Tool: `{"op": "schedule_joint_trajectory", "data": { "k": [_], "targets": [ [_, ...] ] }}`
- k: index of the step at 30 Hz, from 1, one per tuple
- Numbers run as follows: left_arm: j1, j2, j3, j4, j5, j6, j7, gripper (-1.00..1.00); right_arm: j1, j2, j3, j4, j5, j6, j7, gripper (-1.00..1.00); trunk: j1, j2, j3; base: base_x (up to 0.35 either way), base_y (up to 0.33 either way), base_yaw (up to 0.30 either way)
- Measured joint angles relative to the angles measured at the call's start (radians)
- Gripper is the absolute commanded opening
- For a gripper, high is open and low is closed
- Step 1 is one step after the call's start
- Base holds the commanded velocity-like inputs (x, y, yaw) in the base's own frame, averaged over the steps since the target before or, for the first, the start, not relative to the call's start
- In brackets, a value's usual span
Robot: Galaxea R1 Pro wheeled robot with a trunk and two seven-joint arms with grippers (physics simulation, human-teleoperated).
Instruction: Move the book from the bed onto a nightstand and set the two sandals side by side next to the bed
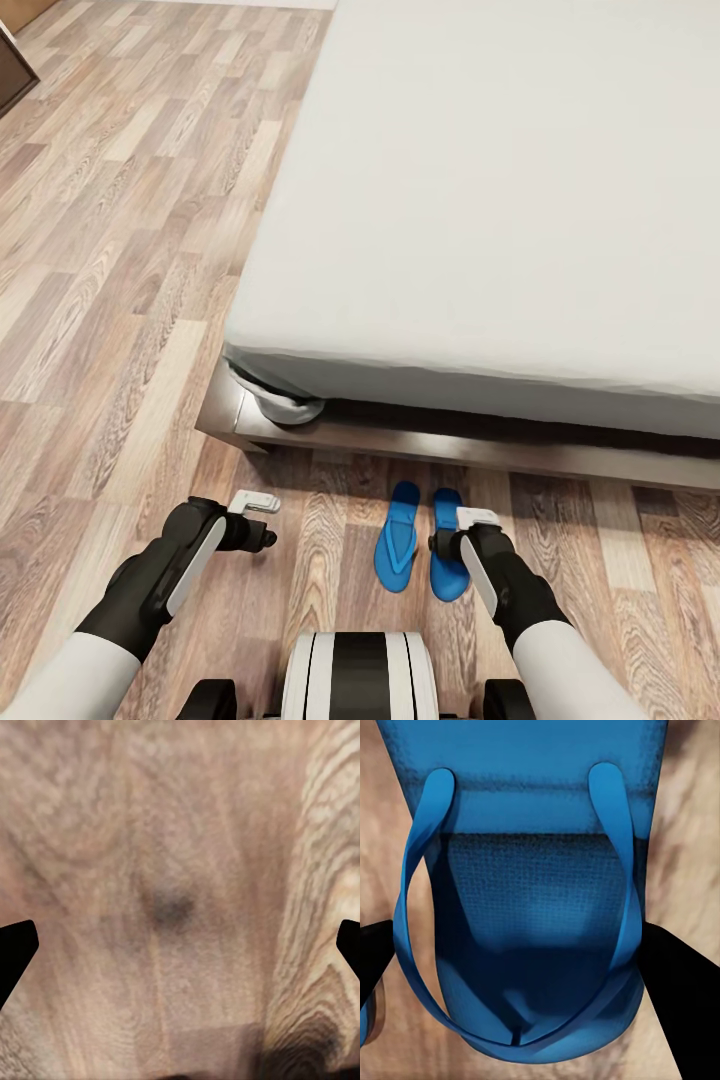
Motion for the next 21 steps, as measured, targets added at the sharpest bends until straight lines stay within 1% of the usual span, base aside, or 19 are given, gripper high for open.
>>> {"op": "schedule_joint_trajectory", "data": {
  "k": [5, 6, 7, 21],
  "targets": [
    [0.000, 0.000, 0.000, -0.002, 0.000, 0.000, 0.000, 1.00, -0.015, 0.002, 0.001, 0.022, 0.007, 0.005, -0.001, -1.00, 0.000, 0.000, 0.000, 0.000, 0.000, 0.000],
    [0.000, 0.000, 0.000, -0.002, 0.000, 0.000, 0.000, 1.00, -0.017, 0.002, 0.001, 0.025, 0.008, 0.005, -0.001, 1.00, 0.000, 0.000, 0.000, 0.000, 0.000, 0.000],
    [0.000, 0.000, 0.000, -0.002, 0.000, 0.000, 0.000, 1.00, -0.019, 0.003, 0.001, 0.027, 0.006, -0.023, 0.000, 1.00, 0.000, 0.000, 0.000, 0.000, 0.000, 0.000],
    [0.000, -0.002, -0.001, -0.001, 0.002, 0.000, -0.002, 1.00, -0.023, 0.005, 0.001, 0.028, 0.005, -0.023, 0.000, 1.00, 0.000, 0.000, 0.000, 0.000, 0.000, 0.000]
  ]
}}
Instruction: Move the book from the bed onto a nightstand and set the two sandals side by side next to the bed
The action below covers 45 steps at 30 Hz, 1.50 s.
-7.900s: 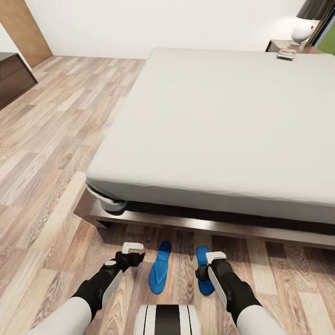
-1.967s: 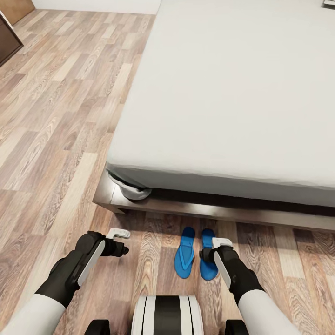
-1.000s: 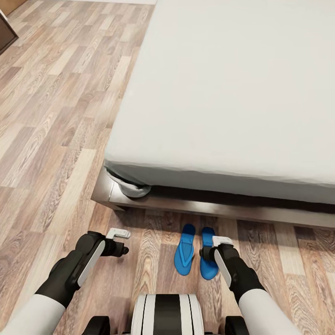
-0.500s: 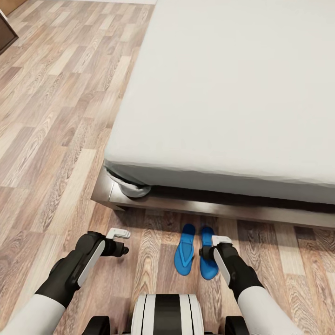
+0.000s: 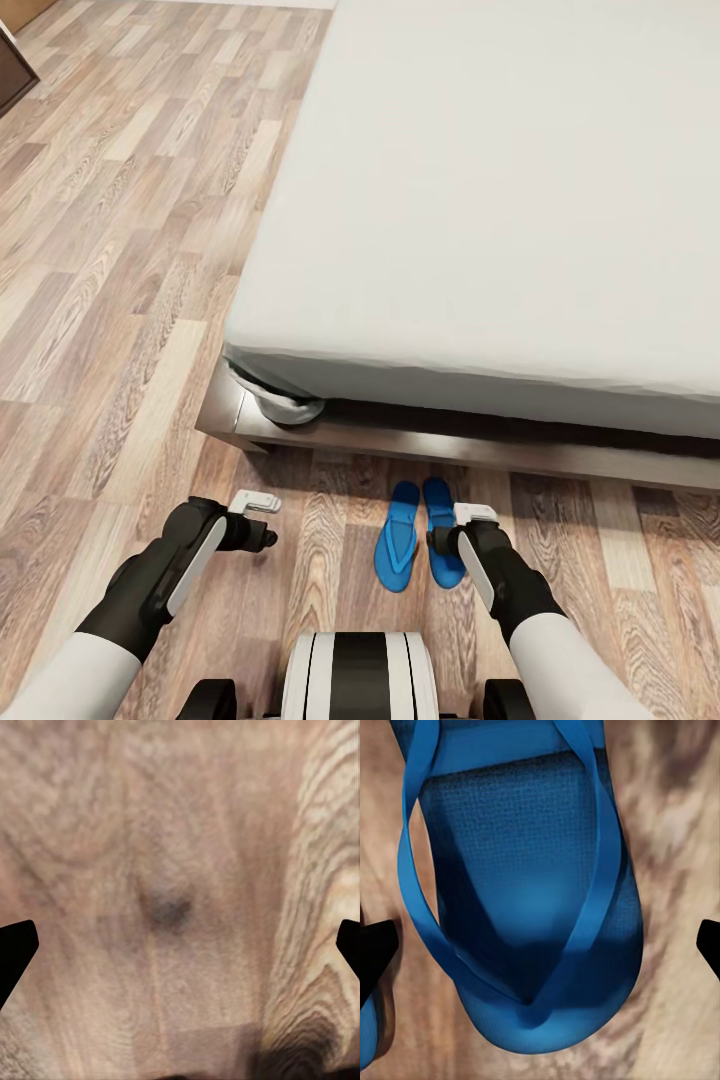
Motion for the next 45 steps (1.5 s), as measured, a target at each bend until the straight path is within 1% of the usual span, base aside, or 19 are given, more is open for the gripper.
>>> {"op": "schedule_joint_trajectory", "data": {
  "k": [6, 23, 37, 41, 45],
  "targets": [
    [0.000, -0.001, -0.001, 0.000, -0.001, 0.000, 0.001, 1.00, 0.000, 0.000, 0.000, 0.000, 0.000, -0.001, 0.000, 1.00, 0.000, 0.000, 0.000, 0.000, 0.000, 0.000],
    [0.000, -0.002, -0.001, 0.003, -0.004, 0.000, 0.003, 1.00, 0.000, -0.003, 0.001, 0.002, -0.001, -0.002, 0.000, 1.00, -0.008, 0.004, 0.066, 0.000, 0.000, 0.000],
    [0.000, -0.004, -0.001, 0.008, -0.007, 0.000, 0.004, 1.00, 0.001, -0.007, -0.009, 0.019, -0.004, -0.001, -0.009, 1.00, -0.008, 0.004, 0.066, 0.000, 0.000, 0.000],
    [0.000, -0.004, -0.003, 0.009, -0.007, 0.000, 0.005, 1.00, 0.001, -0.016, -0.012, 0.056, -0.005, -0.003, -0.012, 1.00, -0.009, 0.005, 0.081, 0.000, 0.000, 0.000],
    [0.000, -0.004, -0.005, 0.009, -0.008, 0.000, 0.005, 1.00, 0.002, -0.038, -0.014, 0.126, -0.007, -0.018, -0.014, 1.00, -0.011, 0.006, 0.097, 0.000, 0.000, 0.000]
  ]
}}
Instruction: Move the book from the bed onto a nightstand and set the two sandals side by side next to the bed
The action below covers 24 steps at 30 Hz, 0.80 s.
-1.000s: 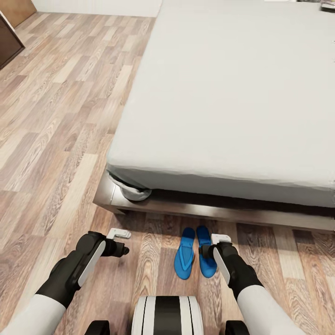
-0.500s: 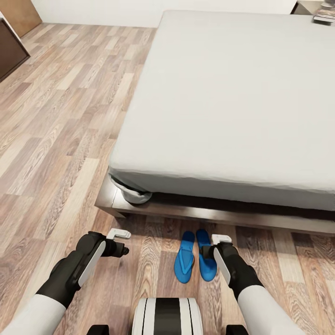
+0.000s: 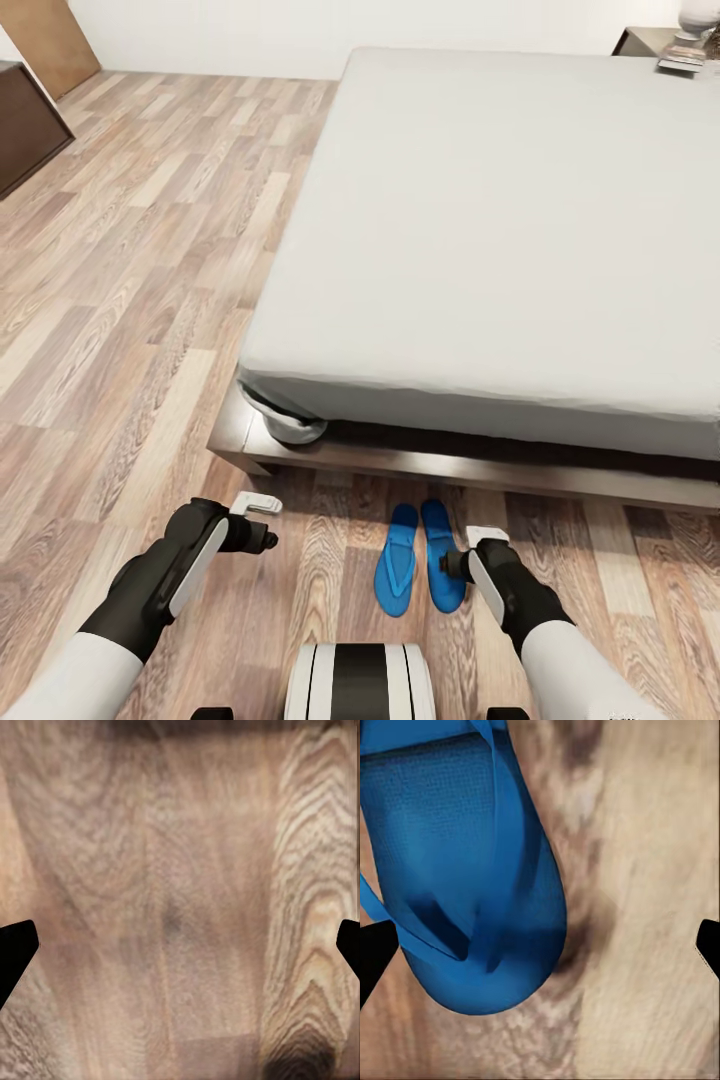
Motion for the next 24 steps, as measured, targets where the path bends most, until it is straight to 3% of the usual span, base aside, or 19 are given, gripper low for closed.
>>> {"op": "schedule_joint_trajectory", "data": {
  "k": [9, 17, 24],
  "targets": [
    [0.000, 0.002, 0.001, 0.008, 0.000, 0.000, -0.001, 1.00, 0.003, -0.033, -0.007, 0.094, -0.002, -0.059, -0.001, 1.00, -0.004, 0.002, 0.035, 0.000, 0.000, 0.000],
    [0.000, 0.008, 0.006, 0.077, 0.002, 0.000, -0.002, 1.00, 0.006, -0.043, -0.034, 0.133, 0.000, -0.076, -0.002, 1.00, -0.008, 0.004, 0.066, 0.000, 0.000, 0.000],
    [0.000, 0.033, 0.008, 0.193, 0.001, -0.095, -0.002, 1.00, 0.008, -0.046, -0.039, 0.141, 0.003, -0.079, -0.003, 1.00, -0.011, 0.006, 0.093, 0.000, 0.000, 0.000]
  ]
}}
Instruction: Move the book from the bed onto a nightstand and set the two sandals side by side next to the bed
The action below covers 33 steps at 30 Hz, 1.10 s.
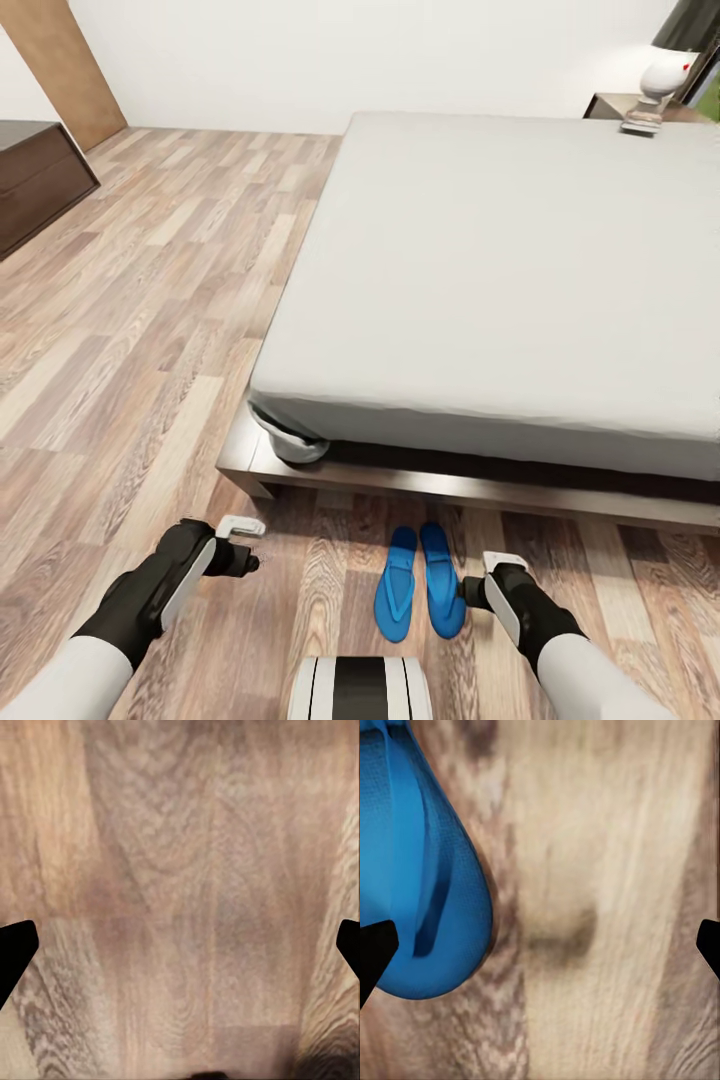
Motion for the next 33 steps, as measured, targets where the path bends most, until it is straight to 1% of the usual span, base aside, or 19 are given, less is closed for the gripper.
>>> {"op": "schedule_joint_trajectory", "data": {
  "k": [3, 4, 7, 8, 12, 13, 17, 18, 21, 25, 30, 33],
  "targets": [
    [0.000, 0.010, 0.001, 0.093, 0.001, -0.068, -0.001, 1.00, 0.001, 0.000, 0.000, 0.002, 0.002, -0.001, -0.001, 1.00, -0.001, 0.001, 0.012, 0.000, 0.000, 0.000],
    [0.000, 0.010, 0.001, 0.094, 0.002, -0.069, -0.001, 1.00, 0.001, 0.000, 0.000, 0.002, 0.002, -0.001, -0.001, 1.00, -0.002, 0.001, 0.016, 0.000, 0.000, 0.000],
    [0.000, 0.016, 0.003, 0.181, 0.002, -0.126, -0.003, 1.00, 0.003, 0.000, 0.000, 0.002, 0.003, -0.009, -0.001, 1.00, -0.003, 0.002, 0.027, 0.000, 0.000, 0.000],
    [-0.001, 0.016, 0.003, 0.182, 0.003, -0.127, -0.003, 1.00, 0.003, 0.000, 0.000, 0.002, 0.003, -0.009, -0.001, 1.00, -0.004, 0.002, 0.031, 0.000, 0.000, 0.000],
    [-0.001, 0.019, 0.004, 0.263, 0.003, -0.194, -0.005, 1.00, 0.009, 0.000, 0.000, 0.002, 0.004, -0.037, -0.001, 1.00, -0.005, 0.003, 0.046, 0.000, 0.000, 0.000],
    [-0.001, 0.019, 0.004, 0.264, 0.003, -0.195, -0.005, 1.00, 0.009, 0.000, 0.000, 0.002, 0.004, -0.037, -0.001, 1.00, -0.006, 0.003, 0.050, 0.000, 0.000, 0.000],
    [-0.001, 0.019, 0.004, 0.310, 0.003, -0.250, -0.005, 1.00, 0.013, 0.000, 0.001, 0.003, 0.003, -0.054, -0.001, 1.00, -0.008, 0.004, 0.066, 0.000, 0.000, 0.000],
    [-0.001, 0.019, 0.004, 0.311, 0.003, -0.251, -0.005, 1.00, 0.013, 0.000, 0.001, 0.003, 0.003, -0.054, -0.001, 1.00, -0.008, 0.004, 0.070, 0.000, 0.000, 0.000],
    [-0.002, 0.018, 0.004, 0.333, 0.002, -0.286, -0.005, 1.00, 0.023, 0.001, 0.001, 0.003, 0.002, -0.060, -0.001, 1.00, -0.009, 0.005, 0.081, 0.000, 0.000, 0.000],
    [-0.002, 0.017, 0.004, 0.345, 0.001, -0.308, -0.005, 1.00, 0.039, 0.001, 0.001, 0.003, 0.002, -0.064, -0.001, 1.00, -0.011, 0.006, 0.097, 0.000, 0.000, 0.000],
    [-0.002, 0.017, 0.004, 0.351, 0.001, -0.320, -0.005, 1.00, 0.056, 0.000, -0.001, 0.003, 0.003, -0.067, -0.001, 1.00, -0.014, 0.007, 0.116, 0.000, 0.000, 0.000],
    [-0.002, 0.017, 0.004, 0.354, 0.001, -0.327, -0.004, 1.00, 0.079, -0.001, -0.002, 0.002, 0.003, -0.080, -0.001, 1.00, -0.015, 0.008, 0.128, 0.000, 0.000, 0.000]
  ]
}}
